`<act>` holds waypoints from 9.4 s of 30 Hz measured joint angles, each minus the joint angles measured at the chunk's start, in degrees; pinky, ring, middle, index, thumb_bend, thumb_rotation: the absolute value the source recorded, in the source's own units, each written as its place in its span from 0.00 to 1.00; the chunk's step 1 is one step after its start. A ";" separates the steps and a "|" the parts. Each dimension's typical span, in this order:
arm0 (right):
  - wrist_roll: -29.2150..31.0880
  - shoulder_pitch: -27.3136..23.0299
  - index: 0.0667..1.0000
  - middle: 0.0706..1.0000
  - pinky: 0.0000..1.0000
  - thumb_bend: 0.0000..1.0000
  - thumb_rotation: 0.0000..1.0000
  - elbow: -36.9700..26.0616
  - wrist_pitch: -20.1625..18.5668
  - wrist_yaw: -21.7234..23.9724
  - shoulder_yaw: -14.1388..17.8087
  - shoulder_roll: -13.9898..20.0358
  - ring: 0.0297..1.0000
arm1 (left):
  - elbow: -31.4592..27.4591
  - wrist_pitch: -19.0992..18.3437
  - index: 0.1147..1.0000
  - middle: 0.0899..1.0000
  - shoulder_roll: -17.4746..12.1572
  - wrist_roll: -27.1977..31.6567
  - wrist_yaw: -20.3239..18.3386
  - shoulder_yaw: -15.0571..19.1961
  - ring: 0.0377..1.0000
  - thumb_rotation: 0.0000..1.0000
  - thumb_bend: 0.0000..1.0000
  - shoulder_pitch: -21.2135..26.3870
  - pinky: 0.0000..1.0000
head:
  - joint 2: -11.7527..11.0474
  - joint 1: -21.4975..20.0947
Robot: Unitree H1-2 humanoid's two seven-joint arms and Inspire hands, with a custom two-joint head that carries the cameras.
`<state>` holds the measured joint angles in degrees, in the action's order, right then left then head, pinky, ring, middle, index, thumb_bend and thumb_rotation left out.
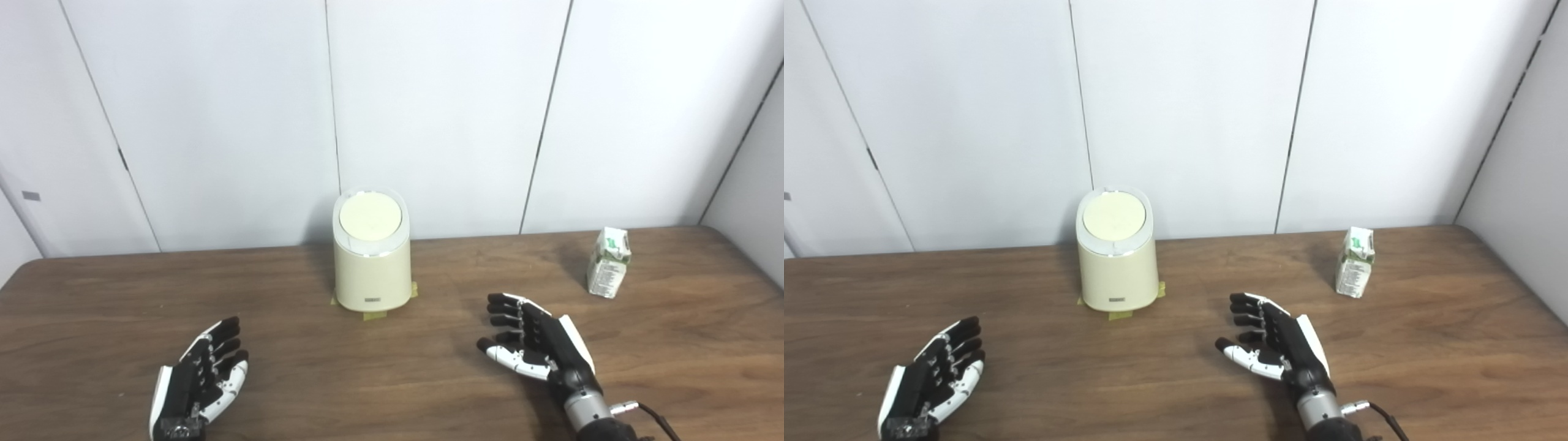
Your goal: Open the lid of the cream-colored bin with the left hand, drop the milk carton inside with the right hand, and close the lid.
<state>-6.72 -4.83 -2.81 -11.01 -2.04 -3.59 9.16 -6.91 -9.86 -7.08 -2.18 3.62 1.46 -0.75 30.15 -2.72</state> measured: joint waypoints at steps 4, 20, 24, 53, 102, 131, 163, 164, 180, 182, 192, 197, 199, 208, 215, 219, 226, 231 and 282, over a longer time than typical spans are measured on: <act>-0.11 -0.01 0.73 0.73 0.69 0.30 0.12 -0.01 0.00 0.00 -0.05 0.01 0.72 | 0.00 0.00 0.77 0.82 0.07 0.16 0.01 0.16 0.81 0.00 0.22 0.01 0.75 | 0.00 0.00; -0.22 0.00 0.73 0.73 0.69 0.30 0.10 -0.09 -0.03 0.02 -0.06 0.00 0.72 | 0.00 -0.02 0.77 0.81 0.06 0.39 -0.01 0.19 0.81 0.00 0.22 0.00 0.75 | 0.09 -0.09; -0.54 0.00 0.73 0.73 0.69 0.30 0.14 -0.12 -0.05 -0.01 -0.13 -0.01 0.72 | 0.01 0.00 0.76 0.81 0.32 1.35 0.00 0.53 0.81 0.00 0.22 -0.01 0.75 | 0.00 -0.35; 0.24 -1.50 0.73 0.74 0.70 0.30 0.07 2.03 0.26 -0.21 -0.33 -0.12 0.74 | -8.47 -17.10 1.00 1.00 -0.45 -13.14 -4.30 -3.72 1.00 0.44 0.88 28.78 0.95 | -1.14 0.35; -2.03 -1.02 0.71 0.72 0.68 0.31 0.10 1.30 0.70 -1.40 -1.25 -0.27 0.72 | 24.23 -17.34 1.00 1.00 3.70 -50.90 -8.53 -11.62 1.00 0.33 0.96 44.32 1.00 | -1.23 -0.79; -5.99 -0.67 0.71 0.71 0.67 0.30 0.11 -1.43 -2.94 -1.53 -1.81 -1.46 0.71 | 28.67 -17.05 1.00 1.00 1.36 -56.22 -5.40 -20.48 1.00 0.23 1.00 46.52 1.00 | -0.44 -1.76; -4.92 0.23 0.71 0.72 0.68 0.30 0.12 -3.29 -4.74 -1.15 -1.61 -2.06 0.71 | 32.38 -14.04 1.00 1.00 -5.02 -64.81 0.11 -30.44 1.00 0.69 0.74 47.56 1.00 | 0.00 -1.85; -4.92 0.23 0.72 0.72 0.68 0.30 0.11 -3.29 -4.74 -1.15 -1.60 -2.06 0.71 | 32.61 -14.00 1.00 1.00 -4.98 -64.20 0.12 -30.10 1.00 0.87 0.67 47.33 1.00 | 0.00 -1.85; -5.01 -0.06 0.71 0.72 0.67 0.31 0.10 -3.04 -4.73 -1.16 -1.73 -2.04 0.71 | 15.34 -10.98 0.95 0.99 1.04 -40.40 2.54 -12.76 1.00 1.00 0.64 38.71 1.00 | -0.61 -1.50; -4.77 -0.10 0.72 0.72 0.68 0.30 0.09 -2.97 -4.73 -1.15 -1.63 -2.06 0.72 | 11.13 -9.92 0.94 0.97 0.73 -40.01 3.02 -12.09 1.00 1.00 0.62 36.16 1.00 | -0.62 -1.41; -0.59 0.63 0.72 0.72 0.67 0.29 0.12 -2.77 -3.41 -1.53 1.13 -3.42 0.71 | -3.04 -6.80 0.94 0.96 -0.20 -31.78 2.43 -7.54 0.99 1.00 0.57 23.56 1.00 | -0.79 -1.41; -1.44 2.46 0.63 0.64 0.58 0.34 0.07 -3.86 0.18 -5.46 3.61 -7.35 0.63 | -6.52 -2.77 0.91 0.94 -0.19 -28.92 2.87 -5.99 0.95 1.00 0.53 16.95 0.91 | -0.88 -1.58; -2.10 3.00 0.60 0.61 0.57 0.38 0.10 -4.06 0.93 -7.63 5.03 -8.80 0.60 | -7.05 -1.45 0.90 0.93 0.02 -26.96 3.03 -4.99 0.93 1.00 0.50 14.32 0.87 | -0.88 -1.58; -3.70 1.04 0.46 0.55 0.52 0.51 0.15 -5.42 11.35 -13.79 12.28 -6.13 0.55 | -7.31 10.45 0.88 0.90 -0.60 -16.52 2.71 -1.99 0.89 0.99 0.34 3.39 0.82 | -0.70 -2.55; -4.18 -4.74 0.46 0.52 0.55 0.52 0.15 -8.46 10.47 -15.82 17.76 -4.11 0.53 | -5.40 13.19 0.86 0.88 -1.43 -16.05 2.45 -1.46 0.87 0.96 0.33 -0.86 0.80 | -0.62 -2.81; -5.38 -6.40 0.46 0.56 0.55 0.52 0.15 -8.44 5.26 -17.60 21.46 -3.20 0.57 | -4.20 13.44 0.85 0.87 -1.68 -15.75 2.37 -0.71 0.86 0.93 0.31 -3.16 0.79 | -0.62 -2.99; -5.03 -6.67 0.72 0.66 0.54 0.82 0.26 -8.35 -0.05 -18.15 23.38 -2.64 0.63 | -1.78 15.90 0.85 0.88 -1.65 -13.78 2.46 0.28 0.87 0.88 0.27 -3.84 0.81 | -0.53 -3.43; -4.28 -7.78 0.92 0.93 0.83 0.77 0.27 -6.65 -0.32 -17.51 23.20 -0.53 0.91 | -1.69 16.40 0.86 0.88 -1.63 -13.72 2.45 0.30 0.87 0.88 0.28 -3.80 0.81 | -0.44 -3.52; 14.82 -27.29 0.89 0.87 0.88 0.85 0.00 44.94 6.76 24.48 12.75 24.23 0.89 | -1.74 17.57 0.84 0.87 -2.99 -13.02 0.23 2.27 0.87 0.75 0.27 -4.37 0.80 | 0.18 -3.52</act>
<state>8.09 -32.12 42.12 -4.25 22.43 9.17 33.39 -8.65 7.71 -10.07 -15.20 3.85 3.72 -5.12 30.32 -6.24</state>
